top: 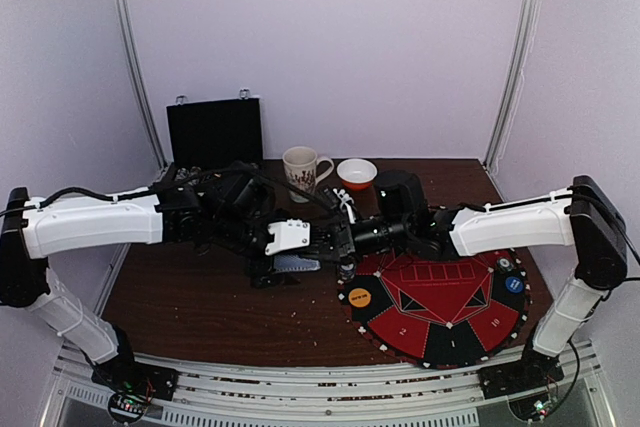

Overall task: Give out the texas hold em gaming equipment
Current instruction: Pass from the left arm to the right, then pass from the right arm to the left, then pick up the poker card from the face-down deck piles, then distribute the poker card in the big blind area.

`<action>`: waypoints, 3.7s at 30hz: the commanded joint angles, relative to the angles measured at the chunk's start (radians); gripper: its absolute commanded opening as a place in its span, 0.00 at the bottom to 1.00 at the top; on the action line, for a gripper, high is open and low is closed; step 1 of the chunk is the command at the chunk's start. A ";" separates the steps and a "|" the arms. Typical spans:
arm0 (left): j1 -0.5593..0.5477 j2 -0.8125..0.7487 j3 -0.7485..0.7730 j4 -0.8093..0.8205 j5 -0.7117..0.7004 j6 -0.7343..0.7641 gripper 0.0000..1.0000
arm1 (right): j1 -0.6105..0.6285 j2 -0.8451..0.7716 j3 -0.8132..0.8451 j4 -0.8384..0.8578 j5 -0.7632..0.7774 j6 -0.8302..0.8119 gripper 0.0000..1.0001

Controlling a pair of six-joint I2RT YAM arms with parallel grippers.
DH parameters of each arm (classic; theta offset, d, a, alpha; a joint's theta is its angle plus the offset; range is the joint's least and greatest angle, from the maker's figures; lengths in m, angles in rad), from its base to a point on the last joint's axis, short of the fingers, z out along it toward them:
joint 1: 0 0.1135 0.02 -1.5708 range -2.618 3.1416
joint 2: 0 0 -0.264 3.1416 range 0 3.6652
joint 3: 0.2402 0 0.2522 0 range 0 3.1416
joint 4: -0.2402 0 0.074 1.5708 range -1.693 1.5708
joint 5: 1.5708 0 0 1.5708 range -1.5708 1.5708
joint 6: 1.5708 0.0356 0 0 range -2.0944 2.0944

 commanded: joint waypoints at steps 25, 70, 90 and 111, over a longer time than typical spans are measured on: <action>0.010 0.015 0.064 -0.028 -0.009 -0.009 0.52 | 0.008 0.057 0.076 -0.090 0.131 -0.045 0.42; 0.012 0.046 0.023 -0.021 -0.054 -0.012 0.53 | -0.020 -0.090 0.108 -0.391 0.217 -0.153 0.13; 0.020 0.046 0.012 -0.019 -0.055 -0.019 0.54 | -0.028 -0.155 0.153 -0.548 0.247 -0.213 0.00; 0.040 0.056 0.029 -0.017 -0.061 -0.044 0.54 | -0.276 -0.366 0.222 -0.966 0.336 -0.342 0.00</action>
